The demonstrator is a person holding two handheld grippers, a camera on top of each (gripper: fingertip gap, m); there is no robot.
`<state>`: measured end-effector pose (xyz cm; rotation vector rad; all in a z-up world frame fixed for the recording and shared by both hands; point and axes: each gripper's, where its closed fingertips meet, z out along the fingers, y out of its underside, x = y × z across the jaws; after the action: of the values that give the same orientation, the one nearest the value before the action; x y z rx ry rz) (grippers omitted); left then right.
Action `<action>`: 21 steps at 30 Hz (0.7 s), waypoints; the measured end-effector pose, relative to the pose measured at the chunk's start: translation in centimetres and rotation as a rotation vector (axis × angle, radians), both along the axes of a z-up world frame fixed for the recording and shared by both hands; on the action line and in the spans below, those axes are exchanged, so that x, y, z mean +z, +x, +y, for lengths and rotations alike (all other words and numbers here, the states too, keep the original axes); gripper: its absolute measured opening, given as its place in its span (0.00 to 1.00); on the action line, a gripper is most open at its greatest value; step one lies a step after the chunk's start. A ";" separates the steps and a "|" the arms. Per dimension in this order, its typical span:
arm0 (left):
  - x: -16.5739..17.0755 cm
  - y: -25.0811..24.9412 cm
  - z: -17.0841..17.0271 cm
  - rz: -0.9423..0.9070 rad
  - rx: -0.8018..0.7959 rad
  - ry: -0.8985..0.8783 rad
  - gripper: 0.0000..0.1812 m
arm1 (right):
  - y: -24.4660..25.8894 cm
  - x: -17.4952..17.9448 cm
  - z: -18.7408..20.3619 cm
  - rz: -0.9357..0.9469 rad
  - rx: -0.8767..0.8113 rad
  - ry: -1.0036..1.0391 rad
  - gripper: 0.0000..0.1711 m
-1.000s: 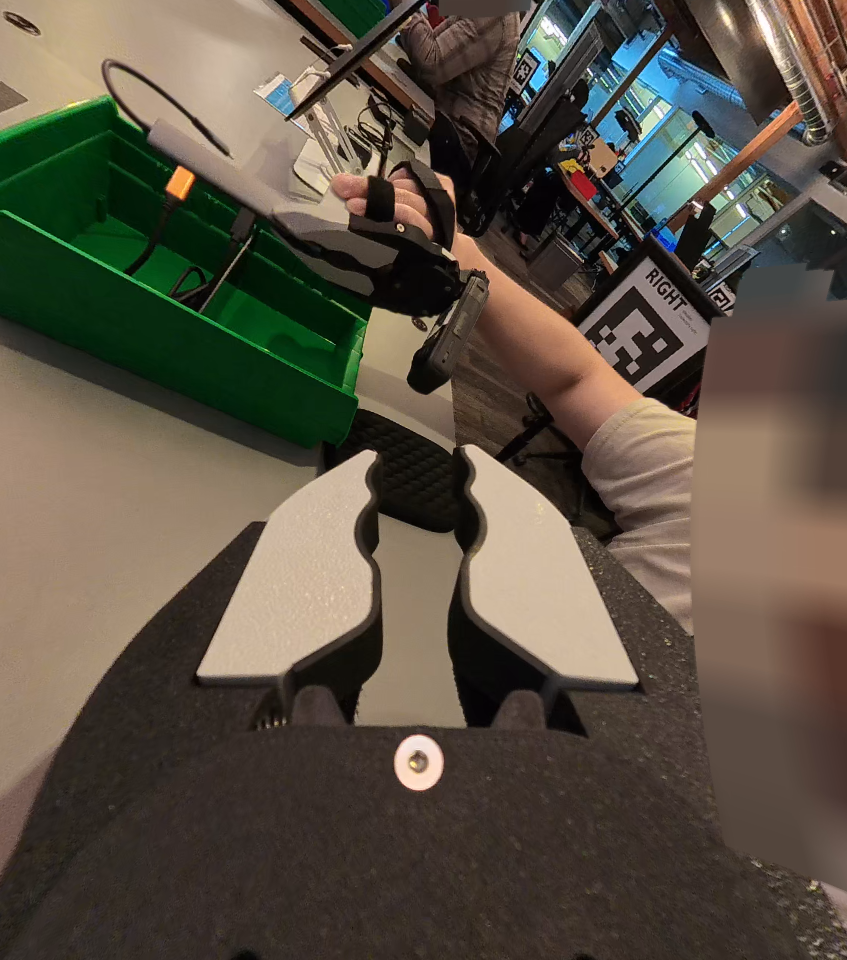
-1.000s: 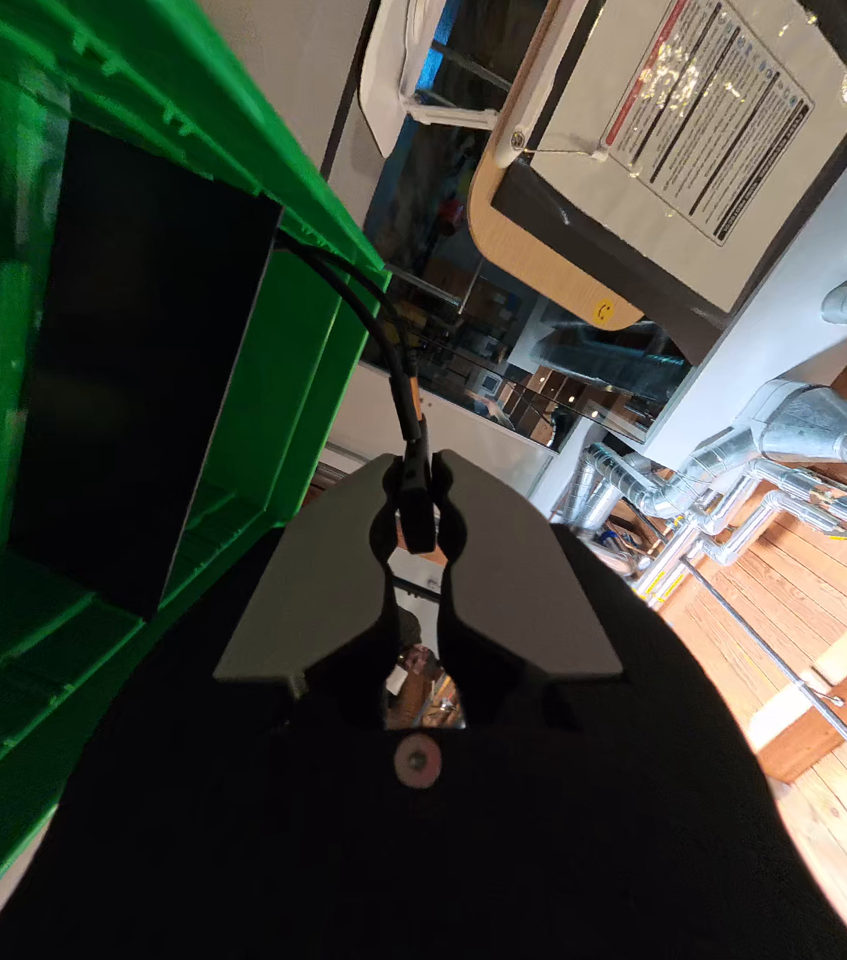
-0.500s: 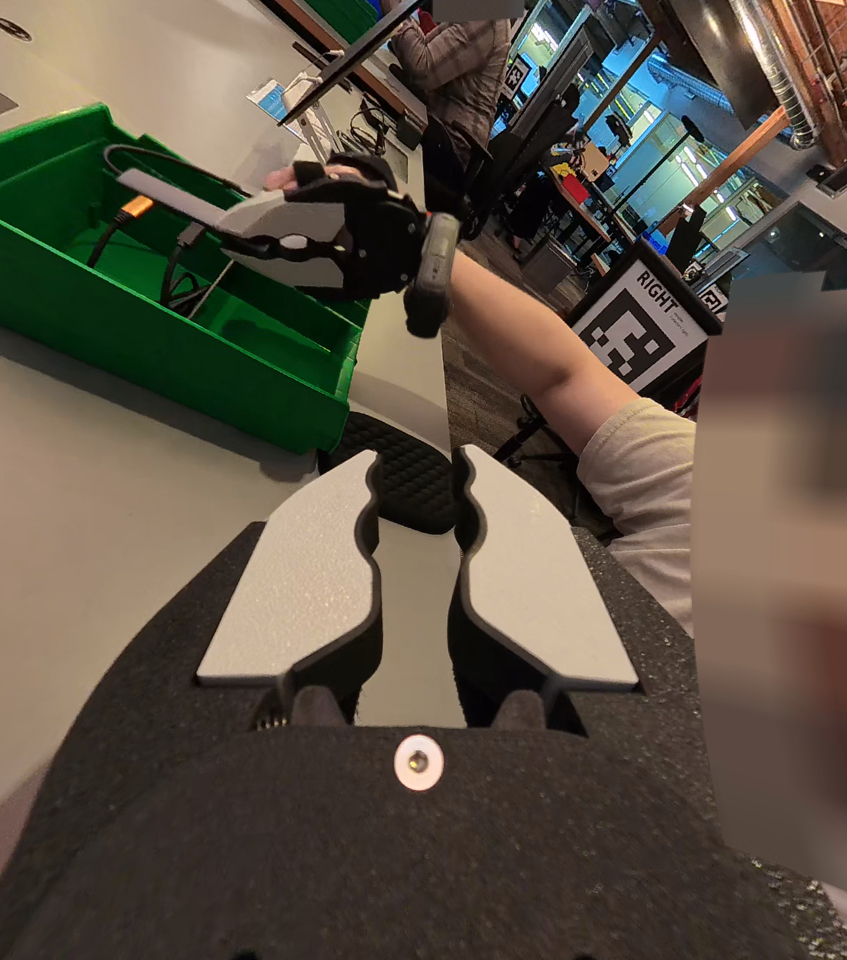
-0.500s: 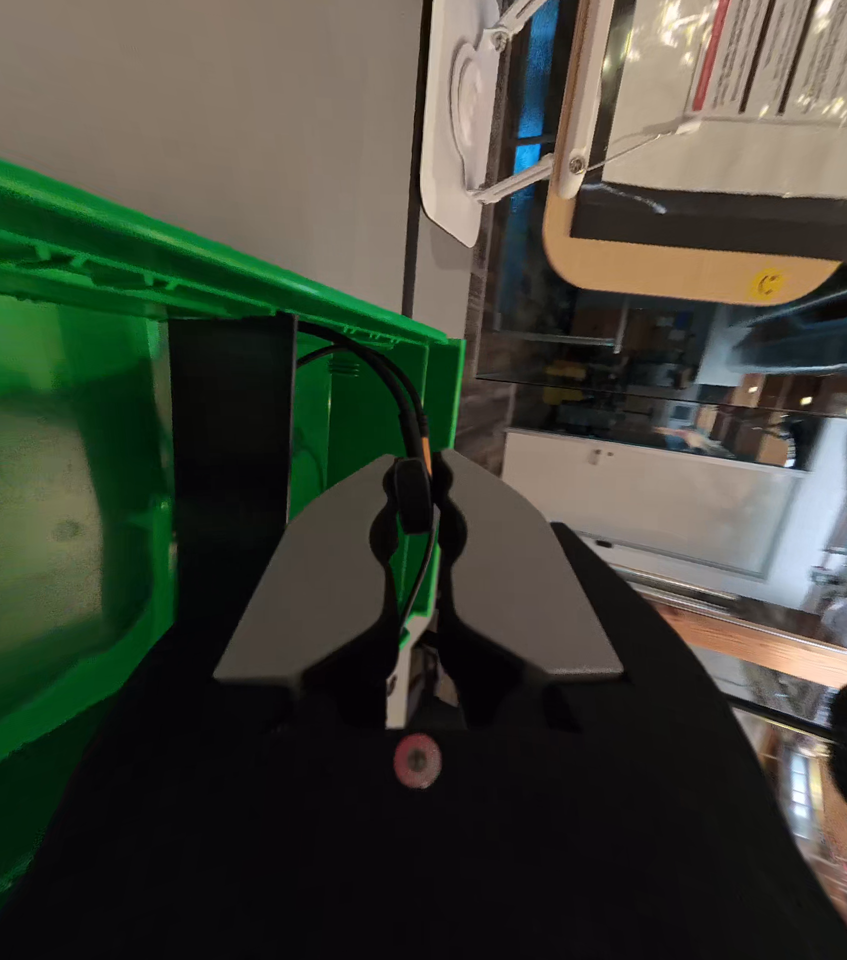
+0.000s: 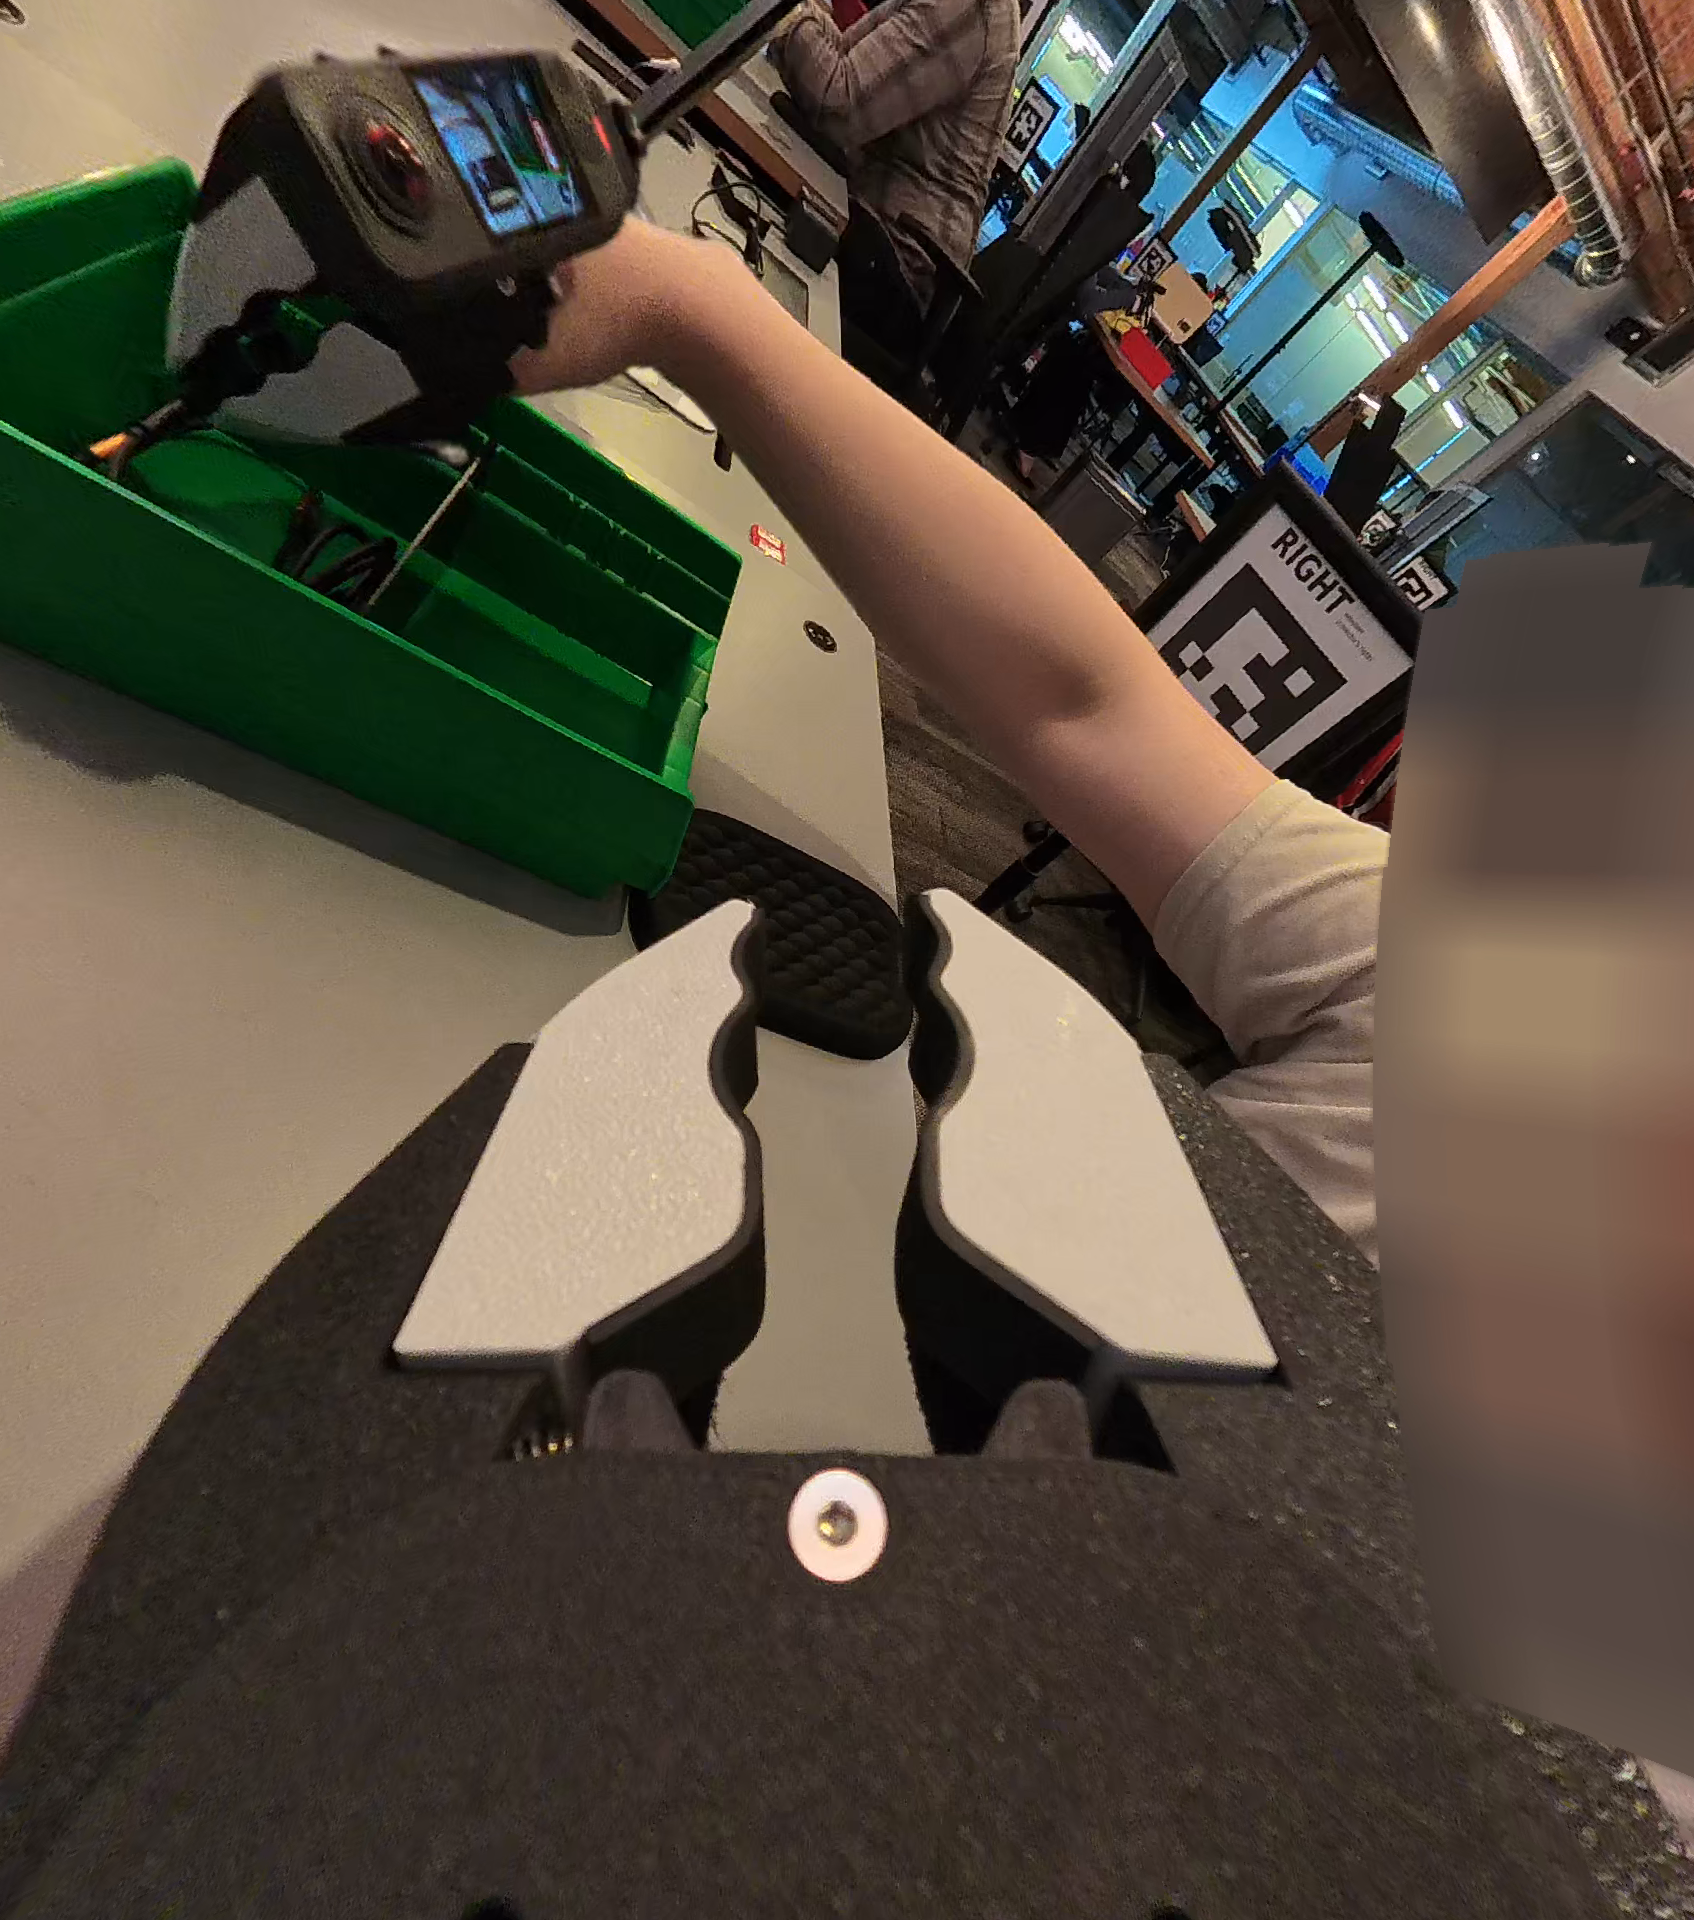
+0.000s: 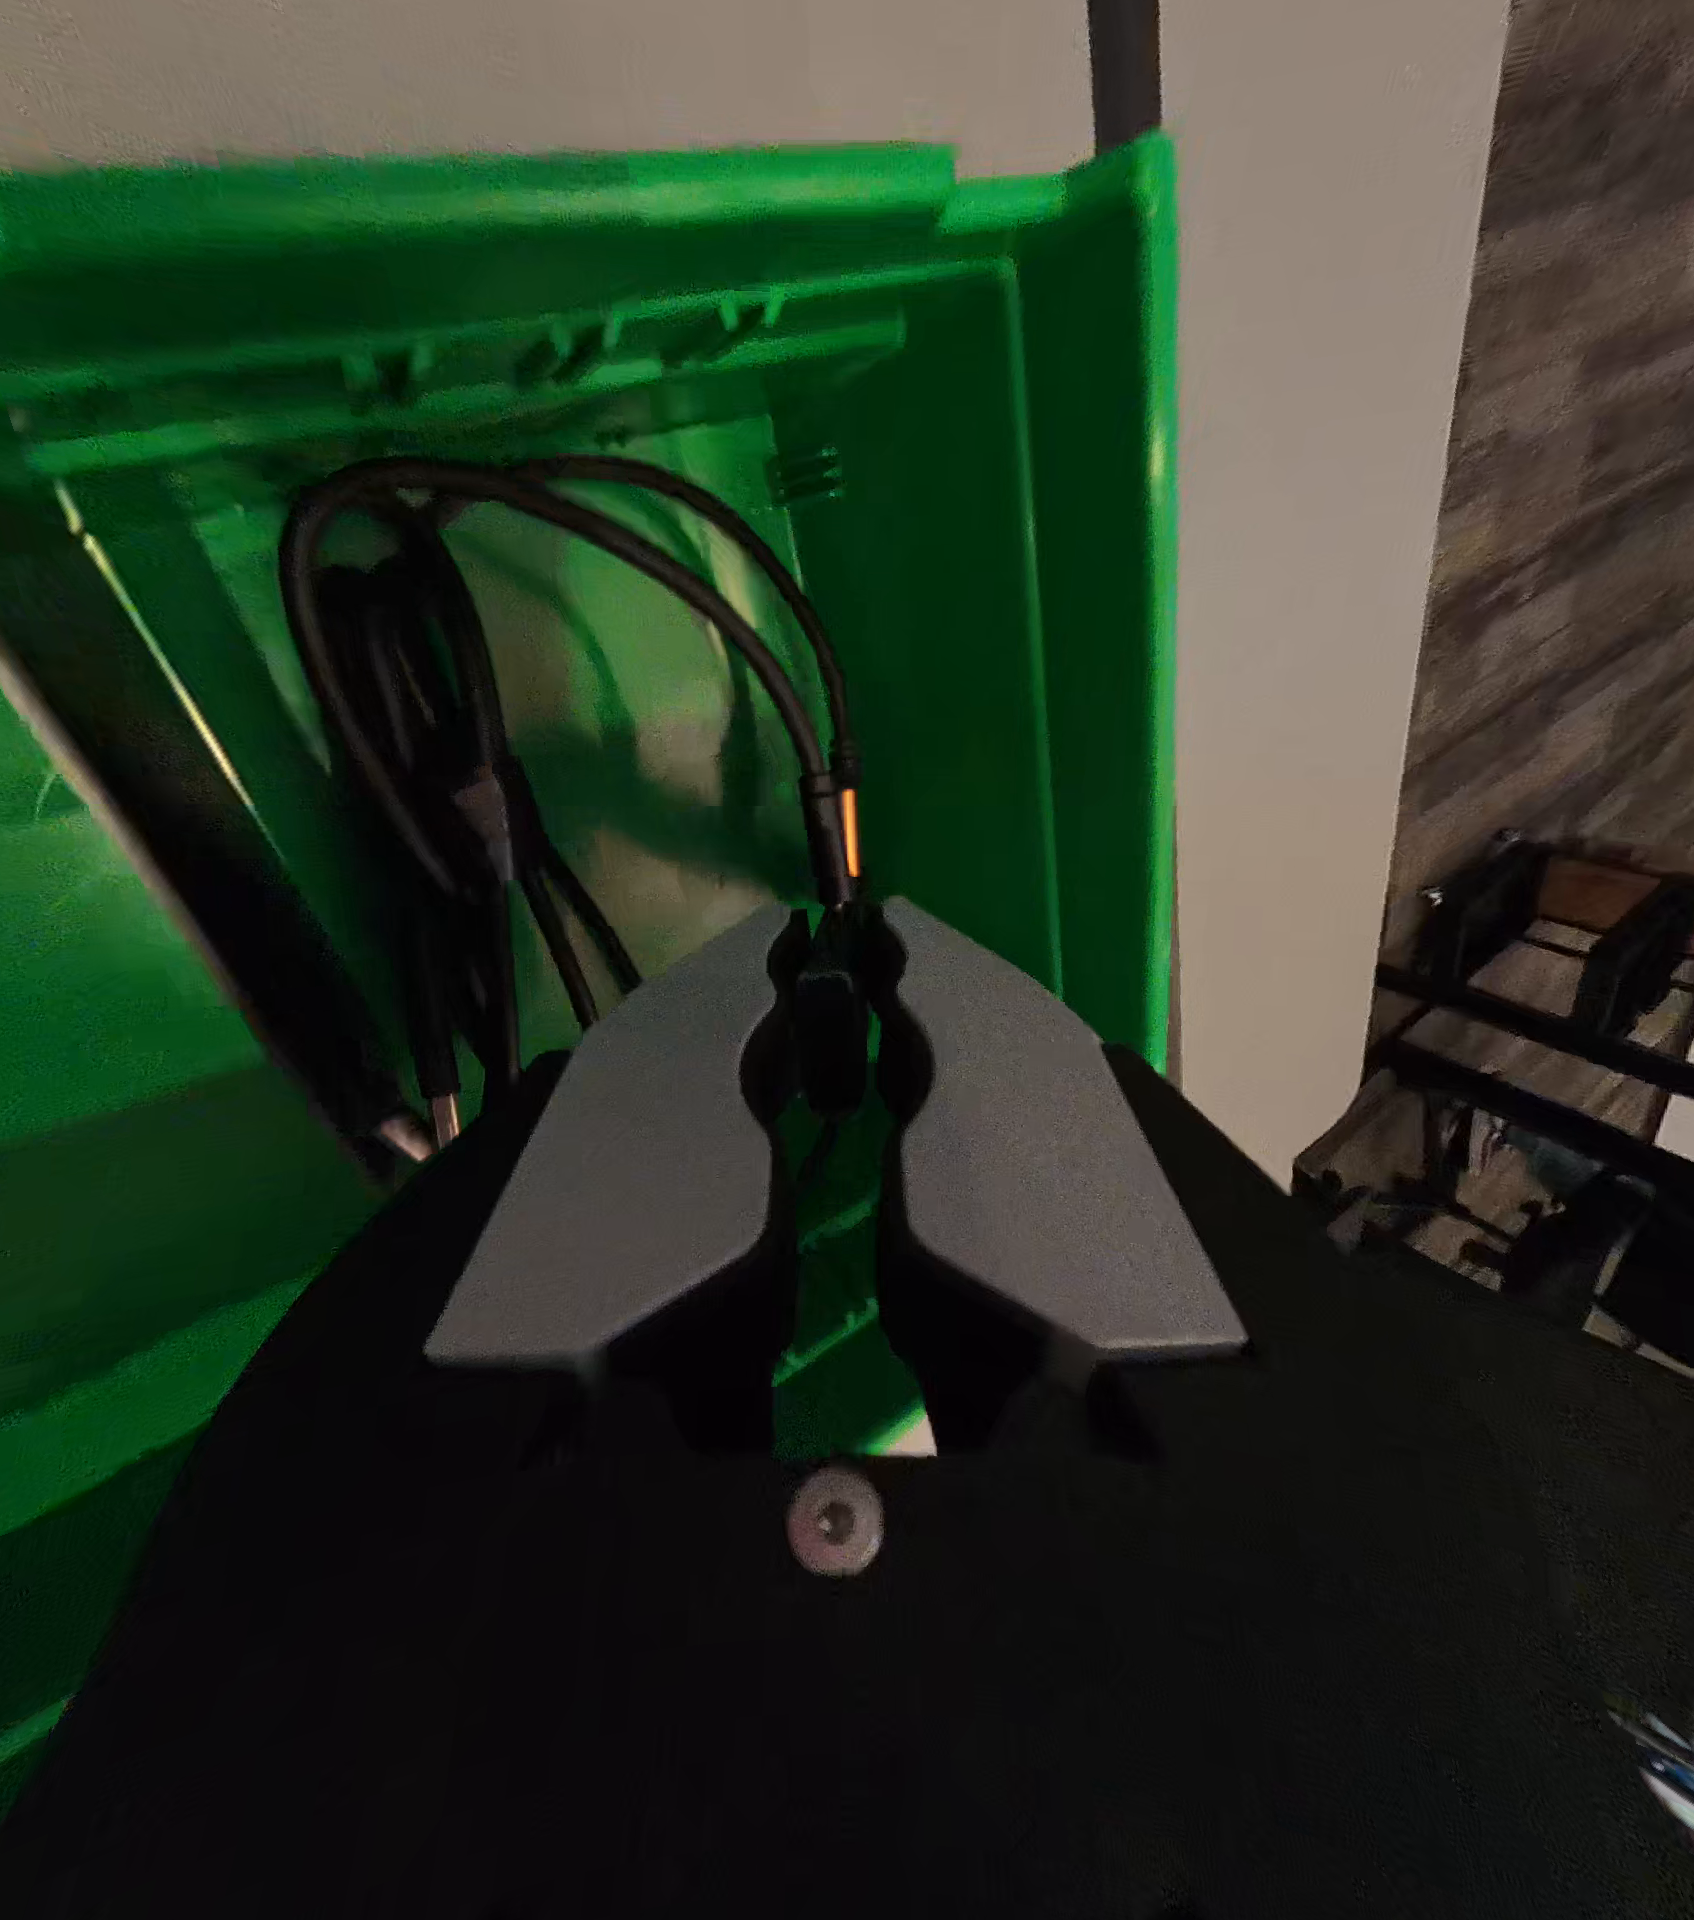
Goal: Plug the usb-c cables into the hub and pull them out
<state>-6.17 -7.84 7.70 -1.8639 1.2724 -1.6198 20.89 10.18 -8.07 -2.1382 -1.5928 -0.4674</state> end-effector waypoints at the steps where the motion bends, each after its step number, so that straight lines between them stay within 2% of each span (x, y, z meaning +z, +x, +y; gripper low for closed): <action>1: 0.0 0.0 0.0 0.001 -0.001 -0.001 0.13 | -0.1 0.2 0.4 -0.004 -0.026 -0.006 0.08; 2: 0.0 -0.1 0.1 0.000 -0.001 -0.003 0.13 | 0.0 0.4 0.8 -0.013 -0.062 -0.015 0.08; 4: 0.2 -0.4 0.2 -0.009 0.004 -0.005 0.14 | -0.4 0.5 0.8 0.004 -0.081 -0.045 0.17; 8: 1.2 -1.2 0.7 -0.040 0.040 0.021 0.13 | -0.2 2.0 -0.7 -0.023 -0.042 -0.095 0.19; 13: 2.4 -2.4 0.6 -0.063 0.067 0.057 0.13 | -0.3 6.6 -3.8 0.016 -0.069 -0.175 0.19; 16: 3.3 -3.5 1.2 -0.072 0.132 0.108 0.14 | -4.6 11.8 -4.9 0.316 -0.005 -0.077 0.21; 19: 4.0 -5.8 3.0 -0.037 0.291 0.225 0.14 | -11.3 20.1 -7.0 0.865 0.170 0.163 0.24; 21: 4.4 -8.2 4.6 0.006 0.431 0.318 0.14 | -13.7 24.8 -9.5 1.155 0.272 0.345 0.28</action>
<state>-14.38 -3.21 12.07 -1.7861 0.9729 -1.1181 7.15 0.66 16.74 -1.3995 -0.9667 0.4915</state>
